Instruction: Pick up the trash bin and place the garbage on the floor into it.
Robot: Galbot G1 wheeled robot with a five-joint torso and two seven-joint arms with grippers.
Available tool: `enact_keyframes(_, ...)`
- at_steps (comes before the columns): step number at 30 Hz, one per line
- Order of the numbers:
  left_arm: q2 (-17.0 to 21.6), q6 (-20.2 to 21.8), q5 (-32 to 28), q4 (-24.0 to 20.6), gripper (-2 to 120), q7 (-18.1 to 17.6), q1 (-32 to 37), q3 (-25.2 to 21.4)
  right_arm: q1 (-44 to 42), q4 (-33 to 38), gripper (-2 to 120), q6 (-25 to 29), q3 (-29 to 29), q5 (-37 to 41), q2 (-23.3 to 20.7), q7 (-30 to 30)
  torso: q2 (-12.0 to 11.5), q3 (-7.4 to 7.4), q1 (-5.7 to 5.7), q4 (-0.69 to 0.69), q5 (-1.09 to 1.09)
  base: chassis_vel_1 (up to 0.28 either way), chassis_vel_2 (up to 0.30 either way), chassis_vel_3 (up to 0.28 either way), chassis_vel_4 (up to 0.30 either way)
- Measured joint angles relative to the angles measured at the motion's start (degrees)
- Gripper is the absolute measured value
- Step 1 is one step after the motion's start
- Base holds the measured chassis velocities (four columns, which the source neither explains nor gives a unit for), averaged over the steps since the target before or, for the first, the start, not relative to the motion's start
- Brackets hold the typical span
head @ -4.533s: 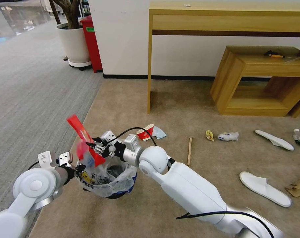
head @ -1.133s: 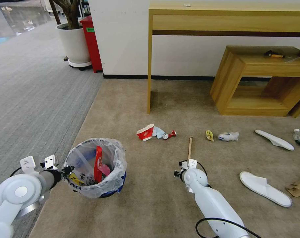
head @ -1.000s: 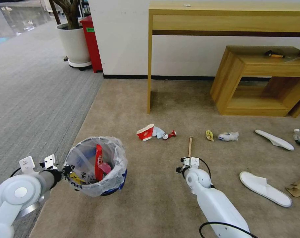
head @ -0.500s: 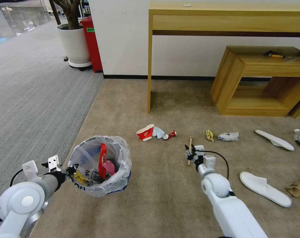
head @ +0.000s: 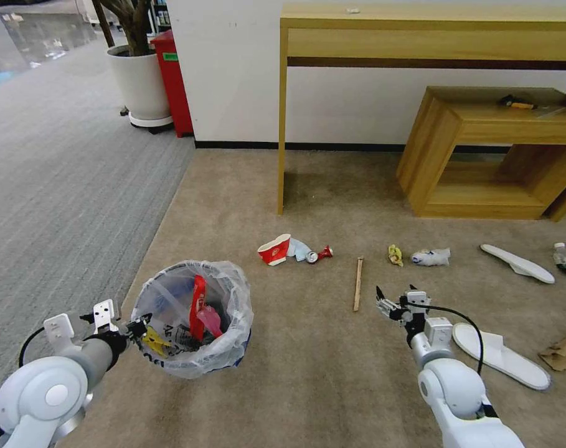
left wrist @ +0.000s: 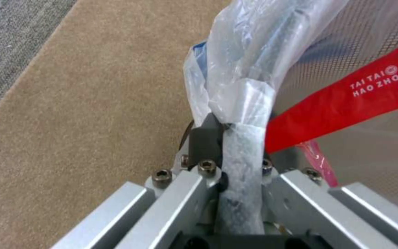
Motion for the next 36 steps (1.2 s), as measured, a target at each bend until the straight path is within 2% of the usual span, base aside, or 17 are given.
enact_keyframes(10, 0.4, 0.0, 0.2, -0.2, 0, 0.2, -0.1, 0.5, -0.2, 0.0, 100, -0.1, 0.2, 0.9, 1.0, 0.0, 0.0, 0.0, -0.01, 0.0, 0.0, -0.039, 0.04, 0.03, -0.027)
enact_keyframes(19, 0.5, 0.0, 0.1, -0.4, 0, 0.2, 0.0, 0.5, -0.7, 0.1, 100, -0.3, 0.1, 0.9, 1.1, 0.3, 0.0, 0.02, 0.02, -0.01, 0.0, -0.134, 0.148, 0.125, -0.161)
enact_keyframes(27, 0.4, 0.0, 0.4, -1.3, 0, 0.3, 0.3, 0.8, -1.1, -0.2, 100, -0.8, 0.2, 1.6, 0.6, 0.3, 0.0, 0.0, 0.01, 0.0, -0.01, -0.016, 0.162, 0.028, -0.171)
enact_keyframes(33, 0.2, 0.0, 1.0, -2.4, 0, 0.3, 1.3, 0.8, 0.5, -4.7, 100, -4.3, 0.6, 7.0, 0.5, 1.3, 0.0, 0.01, 0.01, 0.0, 0.0, -0.04, 0.129, 0.04, -0.101)
enact_keyframes(36, -0.1, 0.0, 1.3, -3.3, 0, 0.2, 1.8, 0.6, 3.3, -13.2, 100, -7.5, 1.0, 6.9, 0.0, 0.7, 0.0, 0.0, 0.01, -0.01, 0.03, 0.0, 0.0, 0.0, 0.0)
